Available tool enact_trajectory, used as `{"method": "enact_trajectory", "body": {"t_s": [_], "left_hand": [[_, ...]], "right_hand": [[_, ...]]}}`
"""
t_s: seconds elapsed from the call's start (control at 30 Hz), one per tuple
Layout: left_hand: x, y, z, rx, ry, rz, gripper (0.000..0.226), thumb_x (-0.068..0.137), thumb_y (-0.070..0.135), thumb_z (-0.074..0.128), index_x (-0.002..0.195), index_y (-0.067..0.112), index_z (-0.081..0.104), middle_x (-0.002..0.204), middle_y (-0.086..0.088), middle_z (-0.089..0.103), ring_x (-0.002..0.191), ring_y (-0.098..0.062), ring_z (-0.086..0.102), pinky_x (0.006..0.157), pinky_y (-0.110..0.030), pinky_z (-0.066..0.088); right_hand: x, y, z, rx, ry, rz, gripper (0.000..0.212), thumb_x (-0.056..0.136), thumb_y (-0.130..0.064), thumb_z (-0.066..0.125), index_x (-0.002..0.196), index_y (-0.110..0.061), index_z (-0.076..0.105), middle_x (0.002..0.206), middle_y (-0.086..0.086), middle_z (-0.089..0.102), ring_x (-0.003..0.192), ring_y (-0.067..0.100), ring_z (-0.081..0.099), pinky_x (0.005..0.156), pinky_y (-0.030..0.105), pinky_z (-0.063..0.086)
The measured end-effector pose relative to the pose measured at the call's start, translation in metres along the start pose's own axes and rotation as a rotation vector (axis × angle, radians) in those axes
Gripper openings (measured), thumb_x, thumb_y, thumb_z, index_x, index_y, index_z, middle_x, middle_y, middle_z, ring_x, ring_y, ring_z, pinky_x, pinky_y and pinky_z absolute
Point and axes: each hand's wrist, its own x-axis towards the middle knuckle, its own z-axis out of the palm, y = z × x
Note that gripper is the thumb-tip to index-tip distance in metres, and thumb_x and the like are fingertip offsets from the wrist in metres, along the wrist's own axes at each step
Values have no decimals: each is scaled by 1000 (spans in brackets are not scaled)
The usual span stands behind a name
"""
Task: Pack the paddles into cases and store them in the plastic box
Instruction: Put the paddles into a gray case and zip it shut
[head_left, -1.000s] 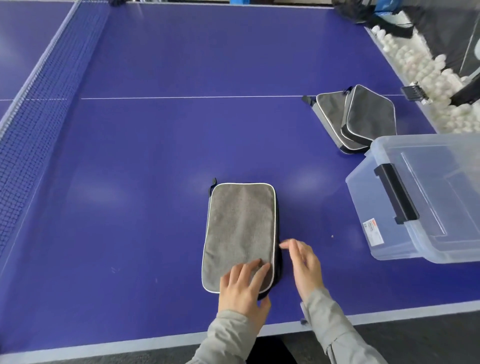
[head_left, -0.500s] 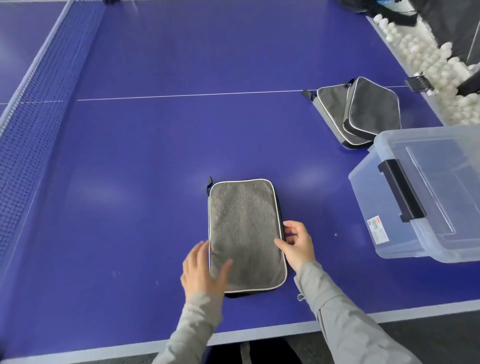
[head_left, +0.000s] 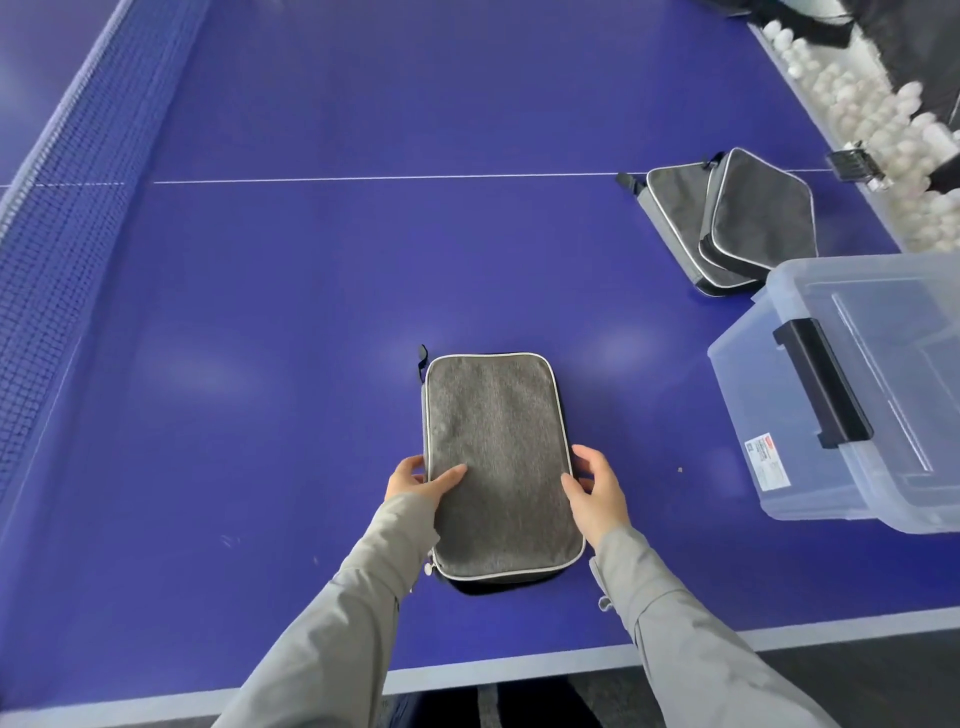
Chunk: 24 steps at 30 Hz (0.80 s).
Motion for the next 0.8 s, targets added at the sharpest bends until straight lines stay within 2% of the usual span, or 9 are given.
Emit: {"method": "enact_trajectory", "body": {"t_s": [0.1, 0.2, 0.3, 0.37, 0.5, 0.6, 0.67, 0.73, 0.8], "left_hand": [[-2, 6, 0, -49, -101, -35, 49, 67, 20, 85, 106, 13, 56, 97, -8, 68, 77, -22, 68, 52, -26, 53], [-5, 9, 10, -51, -138, -20, 47, 63, 14, 86, 99, 13, 56, 94, -8, 68, 76, -22, 68, 51, -27, 52], [-7, 6, 20, -103, -130, 5, 50, 62, 10, 86, 101, 11, 54, 94, -8, 66, 76, -22, 66, 52, -27, 52], [-9, 2, 25, -135, -113, 15, 49, 62, 9, 86, 99, 14, 53, 93, -6, 65, 73, -20, 65, 47, -23, 51], [-15, 0, 29, -193, -100, 77, 64, 64, 7, 84, 113, 27, 48, 98, 0, 64, 78, -18, 65, 45, -21, 50], [-21, 1, 32, -242, -72, 102, 68, 65, 8, 83, 116, 31, 46, 101, 2, 64, 83, -19, 66, 54, -25, 52], [-26, 4, 36, -288, -30, 98, 67, 66, 10, 83, 117, 29, 46, 101, 3, 63, 83, -19, 65, 58, -26, 51], [-30, 9, 39, -354, 38, 77, 66, 66, 13, 83, 118, 28, 45, 97, 5, 61, 79, -16, 63, 57, -24, 48], [-31, 16, 40, -434, 94, 50, 66, 66, 19, 83, 118, 29, 44, 94, 4, 60, 78, -16, 62, 58, -25, 47]], "right_hand": [[3, 1, -3, -20, -3, 18, 40, 93, -6, 49, 131, -19, 48, 128, 9, 51, 103, 18, 52, 85, 27, 42], [8, 2, -9, -38, 1, 43, 41, 94, -4, 47, 133, -17, 48, 128, 10, 52, 104, 19, 51, 92, 28, 40], [10, 5, -13, -18, -4, 61, 42, 92, -1, 48, 131, -17, 50, 125, 9, 57, 97, 17, 53, 87, 25, 39], [10, 5, -16, -13, -3, 71, 42, 93, -2, 47, 131, -19, 50, 122, 7, 59, 94, 15, 53, 84, 24, 38], [7, 1, -20, -16, -4, 46, 44, 93, -3, 47, 134, -20, 47, 126, 7, 55, 102, 17, 53, 88, 27, 39], [-7, -1, -21, -86, 102, -110, 48, 91, -5, 53, 137, -19, 44, 130, 7, 46, 120, 22, 46, 103, 38, 38], [-28, -3, -23, -155, 272, -332, 38, 90, -11, 57, 127, -17, 52, 121, 1, 49, 115, 22, 47, 96, 40, 41], [-53, 1, -25, -269, 418, -554, 23, 88, -26, 56, 111, -21, 57, 106, -9, 51, 100, 16, 51, 83, 35, 40], [-78, 9, -21, -332, 435, -697, 15, 86, -33, 55, 97, -23, 55, 94, -16, 49, 86, 12, 51, 76, 32, 35]]}}
